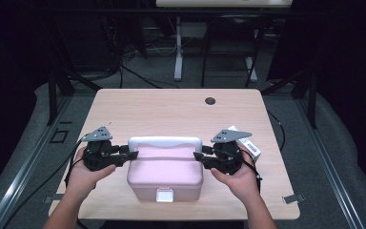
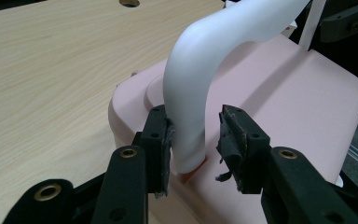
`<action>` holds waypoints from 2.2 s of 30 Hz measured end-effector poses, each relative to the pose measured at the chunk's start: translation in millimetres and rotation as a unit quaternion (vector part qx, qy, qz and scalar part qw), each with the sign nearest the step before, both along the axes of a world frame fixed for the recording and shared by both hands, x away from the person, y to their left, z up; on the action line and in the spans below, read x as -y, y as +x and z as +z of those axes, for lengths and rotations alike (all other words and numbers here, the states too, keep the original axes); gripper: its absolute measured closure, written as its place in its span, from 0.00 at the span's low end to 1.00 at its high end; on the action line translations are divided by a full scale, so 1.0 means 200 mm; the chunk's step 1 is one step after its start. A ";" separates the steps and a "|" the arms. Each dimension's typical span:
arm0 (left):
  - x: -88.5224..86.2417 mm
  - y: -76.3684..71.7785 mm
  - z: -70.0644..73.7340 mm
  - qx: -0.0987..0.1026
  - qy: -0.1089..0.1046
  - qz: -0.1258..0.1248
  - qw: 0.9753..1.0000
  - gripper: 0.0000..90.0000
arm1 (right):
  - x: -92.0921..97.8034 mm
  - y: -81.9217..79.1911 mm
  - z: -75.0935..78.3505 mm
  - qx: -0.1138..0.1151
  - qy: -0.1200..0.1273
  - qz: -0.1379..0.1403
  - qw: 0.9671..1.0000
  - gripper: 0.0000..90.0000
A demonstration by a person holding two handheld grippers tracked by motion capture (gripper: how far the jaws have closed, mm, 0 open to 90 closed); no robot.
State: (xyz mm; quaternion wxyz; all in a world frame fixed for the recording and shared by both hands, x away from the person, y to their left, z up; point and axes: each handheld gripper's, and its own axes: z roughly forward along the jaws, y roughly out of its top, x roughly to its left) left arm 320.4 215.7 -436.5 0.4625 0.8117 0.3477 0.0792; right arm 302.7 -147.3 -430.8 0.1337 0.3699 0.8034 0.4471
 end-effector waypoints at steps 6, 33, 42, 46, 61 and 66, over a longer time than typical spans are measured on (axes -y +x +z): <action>-0.01 0.00 -0.02 0.002 -0.008 -0.004 1.000 0.69 | -0.01 0.02 -0.03 -0.008 -0.003 0.007 1.000 0.70; -0.01 -0.01 -0.03 -0.004 0.003 0.001 1.000 0.82 | 0.00 0.01 -0.05 -0.013 0.007 0.003 1.000 0.82; -0.03 -0.02 0.01 0.013 -0.025 0.008 1.000 0.82 | 0.01 -0.02 0.00 0.002 0.031 0.004 1.000 0.82; -0.04 -0.01 0.00 0.016 -0.040 0.011 0.999 0.82 | 0.01 0.00 0.00 0.002 0.048 0.002 0.999 0.83; -0.13 -0.11 0.09 0.030 -0.042 0.024 0.998 0.79 | 0.02 0.02 0.03 0.002 0.054 0.006 0.999 0.83; -0.15 -0.14 0.09 0.032 -0.039 0.030 0.998 0.84 | 0.03 0.04 0.04 -0.001 0.062 0.009 0.998 0.83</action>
